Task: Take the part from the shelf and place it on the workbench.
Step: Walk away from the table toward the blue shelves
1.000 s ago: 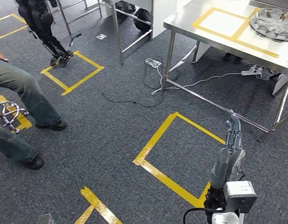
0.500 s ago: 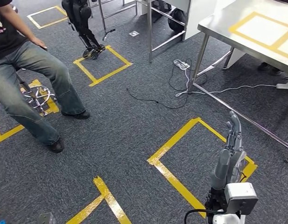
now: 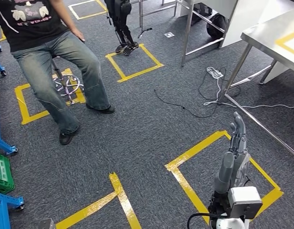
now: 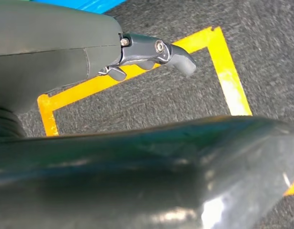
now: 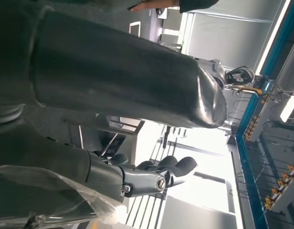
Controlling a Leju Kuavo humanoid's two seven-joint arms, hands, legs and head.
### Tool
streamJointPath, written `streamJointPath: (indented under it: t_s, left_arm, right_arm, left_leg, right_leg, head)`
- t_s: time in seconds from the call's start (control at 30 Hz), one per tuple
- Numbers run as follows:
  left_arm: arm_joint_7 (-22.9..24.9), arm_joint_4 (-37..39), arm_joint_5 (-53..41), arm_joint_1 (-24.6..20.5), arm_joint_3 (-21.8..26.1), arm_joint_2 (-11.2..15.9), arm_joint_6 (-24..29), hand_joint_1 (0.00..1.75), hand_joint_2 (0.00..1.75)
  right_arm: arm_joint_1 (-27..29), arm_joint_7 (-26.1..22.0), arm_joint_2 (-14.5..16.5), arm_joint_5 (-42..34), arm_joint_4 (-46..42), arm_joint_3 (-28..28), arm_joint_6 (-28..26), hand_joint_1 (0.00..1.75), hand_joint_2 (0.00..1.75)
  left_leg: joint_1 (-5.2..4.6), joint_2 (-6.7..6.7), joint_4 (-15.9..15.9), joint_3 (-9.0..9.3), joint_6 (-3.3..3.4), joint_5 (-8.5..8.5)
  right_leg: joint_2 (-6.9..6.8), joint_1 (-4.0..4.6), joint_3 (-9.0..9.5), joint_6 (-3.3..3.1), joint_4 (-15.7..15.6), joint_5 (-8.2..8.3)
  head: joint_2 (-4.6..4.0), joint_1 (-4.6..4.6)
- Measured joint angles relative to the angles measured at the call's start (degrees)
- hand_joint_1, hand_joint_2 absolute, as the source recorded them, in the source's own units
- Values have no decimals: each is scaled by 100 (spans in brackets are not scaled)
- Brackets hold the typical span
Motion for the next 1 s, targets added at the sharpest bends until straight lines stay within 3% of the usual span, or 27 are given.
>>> streamJointPath:
  t_s: [0.03,0.1,0.17,0.2,0.23,0.27,0.33,0.4,0.47,0.53,0.6,0.67,0.7,0.73,0.77,0.83,0.9,0.93,0.97,1.0]
  left_arm:
    - [0,0,-1,-5,0,-5,0,0,0]
    - [0,0,-2,-21,0,-11,-1,0,0]
    - [0,0,-6,-27,0,-12,-3,0,0]
    - [1,0,-8,-23,0,-12,-3,0,0]
    - [3,0,-9,-20,0,-12,-3,0,0]
    - [4,0,-9,-20,0,-13,-2,0,0]
    - [7,0,-15,-28,0,-16,0,0,0]
    - [13,1,-42,-31,0,-20,-2,0,0]
    - [30,2,-73,-12,0,-16,-3,0,0]
    - [48,1,-91,4,1,-13,3,0,0]
    - [56,1,-107,-7,1,-17,11,0,0]
    - [59,2,-116,-17,0,-20,13,0,0]
    - [58,2,-116,-13,1,-17,13,0,0]
    - [54,2,-116,-8,1,-13,8,0,0]
    - [44,1,-119,-4,2,-10,0,0,0]
    - [14,1,-130,-8,1,-9,-27,0,0]
    - [-11,1,-152,-27,-2,-15,-51,0,0]
    - [-18,2,-163,-31,-3,-20,-58,0,0]
    - [-24,2,-173,-31,-4,-21,-62,0,0]
    - [-30,2,-177,-26,-5,-26,-63,0,0]
  right_arm:
    - [2,-1,-1,2,-14,2,-1,0,0]
    - [16,-2,-3,5,-30,-3,-4,0,0]
    - [40,-2,-4,5,-32,-10,-8,0,0]
    - [52,-2,-4,5,-32,-11,-10,0,0]
    - [61,-2,-3,5,-33,-11,-13,0,0]
    - [67,-2,-3,7,-39,-11,-14,0,0]
    - [78,-4,-2,15,-63,-10,-15,0,0]
    - [95,-8,-2,23,-92,-7,-15,0,0]
    - [107,-9,2,30,-111,6,-17,0,0]
    - [124,-11,8,35,-132,26,-25,0,0]
    - [164,-13,13,35,-157,35,-41,0,0]
    - [205,-15,14,35,-168,34,-56,0,0]
    - [219,-15,14,36,-170,34,-59,0,0]
    - [229,-16,14,37,-175,34,-63,0,0]
    - [238,-16,15,38,-185,34,-65,0,0]
    - [254,-18,21,40,-211,34,-67,0,0]
    - [266,-20,28,42,-238,33,-66,0,0]
    - [268,-21,29,45,-246,36,-63,0,0]
    - [270,-22,29,48,-254,39,-58,0,0]
    - [270,-23,29,51,-258,44,-54,0,0]
  left_leg:
    - [14,-54,-14,-2,34,16]
    - [25,-168,-22,-20,79,35]
    - [18,-299,-20,-37,97,43]
    - [15,-374,-18,-38,99,45]
    - [14,-452,-15,-33,96,47]
    - [14,-534,-12,-25,92,50]
    - [9,-687,7,-31,65,56]
    - [15,-811,26,-87,-1,81]
    - [35,-902,31,-146,-80,114]
    - [24,-705,181,-226,-134,11]
    - [18,-377,757,-475,-177,-322]
    - [46,-273,1482,-790,-218,-633]
    - [58,-265,1658,-857,-233,-664]
    - [65,-255,1610,-815,-241,-585]
    - [68,-223,1342,-663,-241,-418]
    - [40,17,555,-234,-215,-96]
    - [-7,236,129,-28,-144,-10]
    - [-33,260,103,-32,-107,-34]
    - [-31,192,92,-48,-67,-25]
    - [-27,131,74,-50,-34,-15]
  right_leg:
    - [138,-11,-74,26,165,-122]
    - [432,-24,-392,52,851,-492]
    - [503,-23,-750,53,1562,-735]
    - [512,-23,-820,47,1661,-693]
    - [526,-23,-775,36,1519,-534]
    - [575,-28,-634,19,1178,-300]
    - [822,-54,-298,-19,396,61]
    - [989,-64,-138,-43,59,124]
    - [903,-57,-110,-81,22,131]
    - [756,-66,-85,-144,-17,161]
    - [574,-58,-60,-193,-34,159]
    - [394,-38,-52,-216,-31,140]
    - [313,-33,-49,-218,-29,133]
    - [242,-31,-42,-214,-27,122]
    - [171,-31,-27,-204,-26,108]
    - [46,-12,12,-163,-19,66]
    - [-59,28,32,-113,-7,28]
    - [-112,45,35,-90,-7,17]
    - [-164,45,47,-67,-11,5]
    - [-130,36,47,-35,2,-28]
  head:
    - [0,9]
    - [0,28]
    - [0,30]
    - [0,31]
    - [0,30]
    - [0,31]
    - [0,28]
    - [0,25]
    - [0,23]
    - [0,5]
    - [0,-19]
    - [0,-27]
    - [0,-28]
    - [0,-29]
    - [0,-30]
    - [0,-32]
    - [0,-28]
    - [0,-22]
    - [0,-16]
    - [0,-5]
